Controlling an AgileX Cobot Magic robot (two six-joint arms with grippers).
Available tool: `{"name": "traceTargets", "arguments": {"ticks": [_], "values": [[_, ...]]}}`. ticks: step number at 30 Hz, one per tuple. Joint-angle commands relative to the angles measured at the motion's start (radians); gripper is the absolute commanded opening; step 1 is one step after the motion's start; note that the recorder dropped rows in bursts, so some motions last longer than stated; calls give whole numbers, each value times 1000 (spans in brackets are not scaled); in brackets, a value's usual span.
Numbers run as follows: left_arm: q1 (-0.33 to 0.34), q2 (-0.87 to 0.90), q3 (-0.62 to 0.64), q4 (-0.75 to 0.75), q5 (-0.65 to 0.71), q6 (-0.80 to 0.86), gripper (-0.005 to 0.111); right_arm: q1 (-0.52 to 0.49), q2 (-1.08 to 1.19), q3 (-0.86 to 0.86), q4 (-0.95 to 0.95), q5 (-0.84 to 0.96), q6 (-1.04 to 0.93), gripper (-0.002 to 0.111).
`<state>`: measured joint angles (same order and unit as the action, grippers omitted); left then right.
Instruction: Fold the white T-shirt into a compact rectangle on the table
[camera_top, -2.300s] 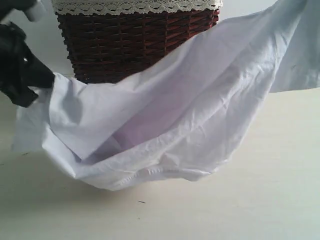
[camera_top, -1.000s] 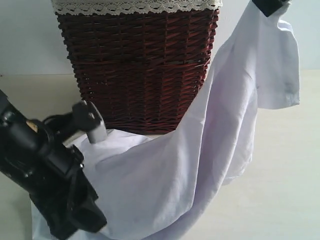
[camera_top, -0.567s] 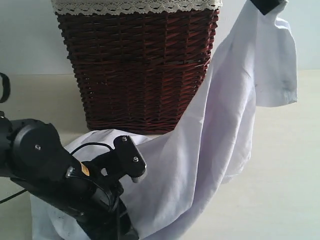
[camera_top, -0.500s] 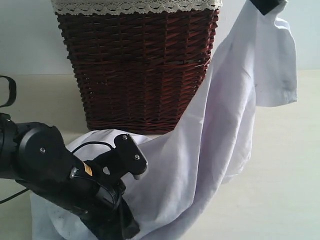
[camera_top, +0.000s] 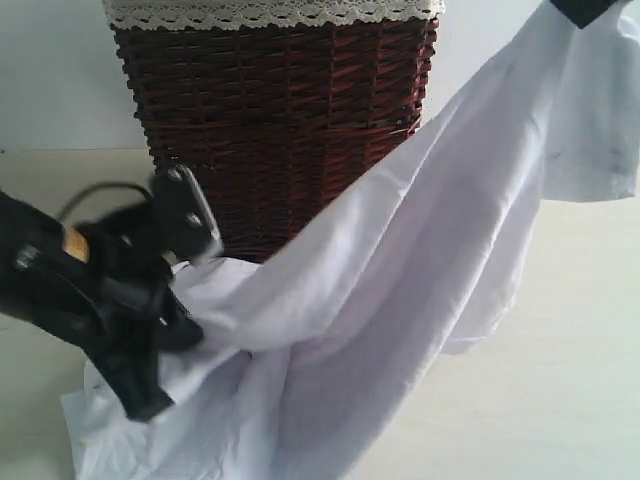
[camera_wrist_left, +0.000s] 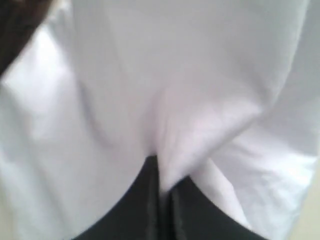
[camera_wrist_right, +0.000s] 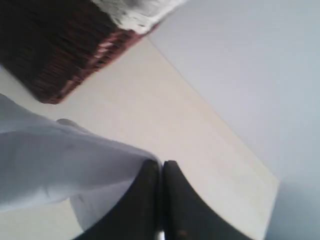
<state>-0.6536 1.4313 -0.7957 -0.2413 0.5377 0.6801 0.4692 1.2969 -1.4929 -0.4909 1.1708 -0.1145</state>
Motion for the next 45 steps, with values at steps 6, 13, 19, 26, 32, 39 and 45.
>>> {"name": "traceTargets", "arguments": {"ticks": [6,13,19,26,32,39,45], "values": [[398,-387,-216,114,117,55,0,-5,6,-9,-210,-26,114,0],[405,-334,-386,105,38,44,0,-5,28,-50,-464,-110,224,0],[375,-332,-440,112,57,47,0,-5,-34,-151,-465,-113,246,0],[363,-524,-431,41,562,14,0,-6,-197,-116,108,50,35,0],[202,-550,-28,9,683,-57,0,-6,-292,267,419,50,-15,0],[45,-571,212,48,683,-134,5,-4,-356,649,473,50,-15,2],[36,-571,189,61,681,-161,73,-4,-356,666,461,50,-23,51]]}}
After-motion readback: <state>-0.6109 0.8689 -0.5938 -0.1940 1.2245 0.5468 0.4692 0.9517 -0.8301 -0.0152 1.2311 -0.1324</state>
